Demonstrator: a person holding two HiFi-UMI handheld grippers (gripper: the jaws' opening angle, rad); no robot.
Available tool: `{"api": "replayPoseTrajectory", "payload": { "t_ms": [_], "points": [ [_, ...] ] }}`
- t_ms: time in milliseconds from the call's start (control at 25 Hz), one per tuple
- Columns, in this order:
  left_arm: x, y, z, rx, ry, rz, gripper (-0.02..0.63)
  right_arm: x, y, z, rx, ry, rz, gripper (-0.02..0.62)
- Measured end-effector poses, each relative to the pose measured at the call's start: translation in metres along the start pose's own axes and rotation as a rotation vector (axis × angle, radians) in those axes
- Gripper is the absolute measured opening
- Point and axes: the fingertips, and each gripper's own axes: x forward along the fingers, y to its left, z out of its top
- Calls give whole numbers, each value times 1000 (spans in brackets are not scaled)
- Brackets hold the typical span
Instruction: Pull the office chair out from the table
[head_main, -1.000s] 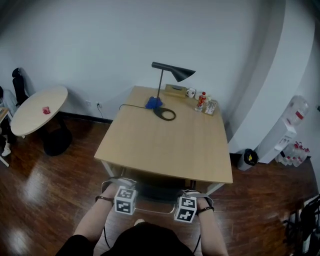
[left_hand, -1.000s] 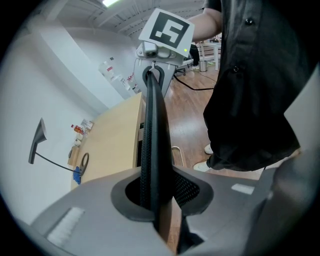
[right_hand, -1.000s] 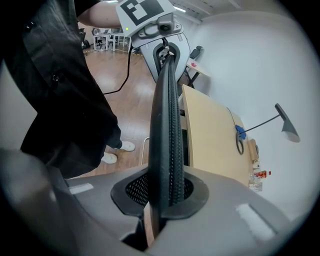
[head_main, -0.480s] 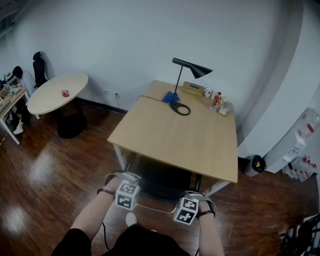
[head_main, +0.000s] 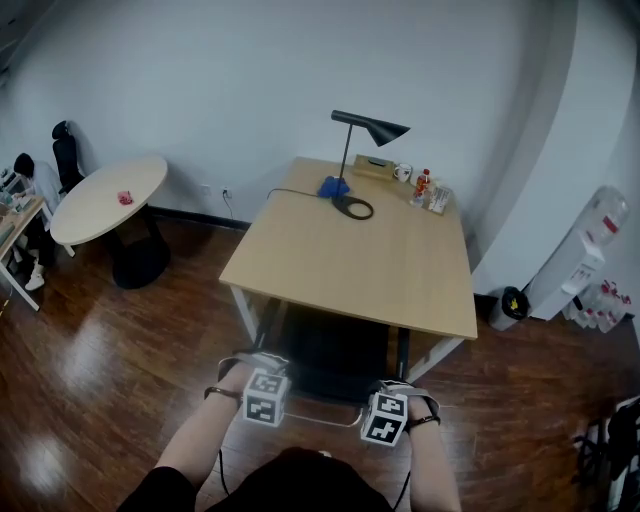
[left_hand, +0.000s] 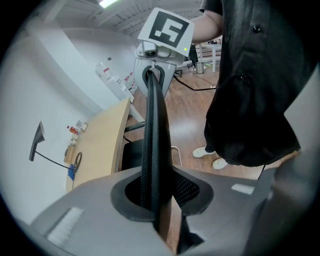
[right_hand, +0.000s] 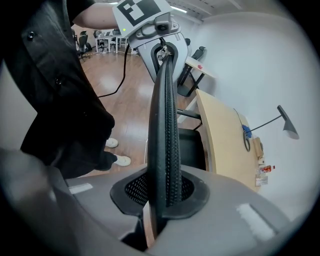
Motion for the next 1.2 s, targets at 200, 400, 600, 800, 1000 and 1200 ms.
{"api": "replayPoseTrajectory", "payload": {
  "t_ms": [200, 400, 600, 800, 1000, 1200],
  "points": [
    [-10, -26, 4, 1, -2, -7, 78, -7, 26, 4, 7, -1, -7, 64],
    [-19, -44, 8, 8, -3, -5, 78, -13, 45, 3, 20, 9, -13, 64],
    [-26, -64, 11, 15, -3, -11, 78, -21, 66, 8, 28, 11, -17, 64],
    [-34, -81, 15, 17, -10, -16, 78, -26, 84, 10, 38, 13, -13, 66],
    [-41, -100, 21, 21, -12, -22, 78, -33, 105, 9, 47, 16, -7, 67],
    [-48, -117, 21, 30, -18, -29, 78, -38, 124, 14, 62, 20, 0, 69]
  ]
}}
